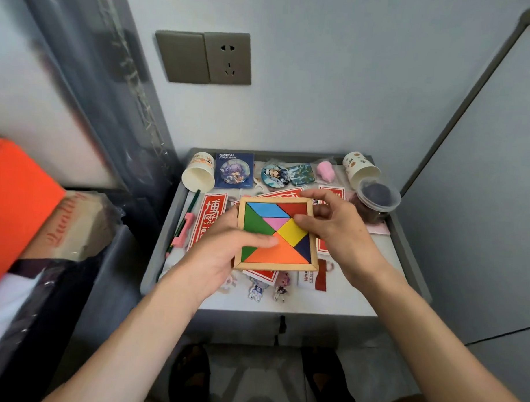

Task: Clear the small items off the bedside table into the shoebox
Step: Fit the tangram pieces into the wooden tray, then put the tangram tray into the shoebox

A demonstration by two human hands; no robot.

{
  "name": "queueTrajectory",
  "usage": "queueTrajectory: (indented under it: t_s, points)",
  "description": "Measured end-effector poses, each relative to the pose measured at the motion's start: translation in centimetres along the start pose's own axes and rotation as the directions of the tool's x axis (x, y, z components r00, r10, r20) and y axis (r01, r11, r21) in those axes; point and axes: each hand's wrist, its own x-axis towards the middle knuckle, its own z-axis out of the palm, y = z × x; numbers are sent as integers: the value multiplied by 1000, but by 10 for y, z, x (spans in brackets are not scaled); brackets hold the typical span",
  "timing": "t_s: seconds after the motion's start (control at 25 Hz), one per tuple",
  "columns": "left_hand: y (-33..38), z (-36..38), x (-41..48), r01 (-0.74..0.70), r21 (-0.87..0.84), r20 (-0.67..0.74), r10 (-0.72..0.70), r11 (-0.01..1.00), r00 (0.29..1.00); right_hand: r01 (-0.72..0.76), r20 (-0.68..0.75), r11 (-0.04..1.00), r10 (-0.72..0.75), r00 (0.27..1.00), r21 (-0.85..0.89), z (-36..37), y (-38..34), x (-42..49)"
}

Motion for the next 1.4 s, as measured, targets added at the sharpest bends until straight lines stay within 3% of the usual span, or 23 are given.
queueTrajectory:
  t_s: [0.24,0.36,0.56,0.68,0.8,0.88,0.92,0.96,1.0,1.08,1.12,1.24,1.32,1.4]
  points:
    - [32,-52,-67,-127,2,-83,127,992,988,12,120,998,-19,993,60,63,-44,-16]
    - [46,-85,-107,-184,-1,-205,180,983,962,70,247,998,-68,967,4,104,-67,-30]
    - [61,-149,-172,-283,-52,-434,233,958,870,71,404,991,-18,914,-116,186,-104,-39]
    - [72,-187,-207,-332,-96,-573,220,939,790,150,524,964,-14,852,-218,246,-128,-35]
    - [85,-230,-240,-381,-79,-667,235,921,707,141,725,952,106,681,-272,315,-153,-22]
    - [91,-254,-256,-375,-52,-689,238,925,684,145,780,930,190,597,-338,356,-162,-11]
    - [90,-269,-265,-366,-36,-724,228,930,650,149,792,919,223,568,-365,381,-162,-7]
    - [87,-285,-274,-341,11,-794,216,940,569,155,797,906,251,550,-393,405,-162,-2]
    - [80,-302,-283,-285,102,-870,225,953,439,165,796,890,281,536,-426,428,-160,1]
    - [63,-330,-300,-39,330,-930,332,943,160,235,788,827,342,512,-512,463,-152,10]
    - [53,-342,-308,113,387,-921,377,915,99,282,780,780,379,498,-559,481,-144,12]
    - [31,-355,-311,410,356,-934,326,840,143,478,736,559,509,447,-677,512,-111,14]
    - [22,-359,-305,373,337,-941,298,865,160,548,690,439,582,430,-712,528,-88,11]
    - [15,-364,-302,318,329,-944,298,889,144,556,661,401,625,415,-728,543,-71,8]
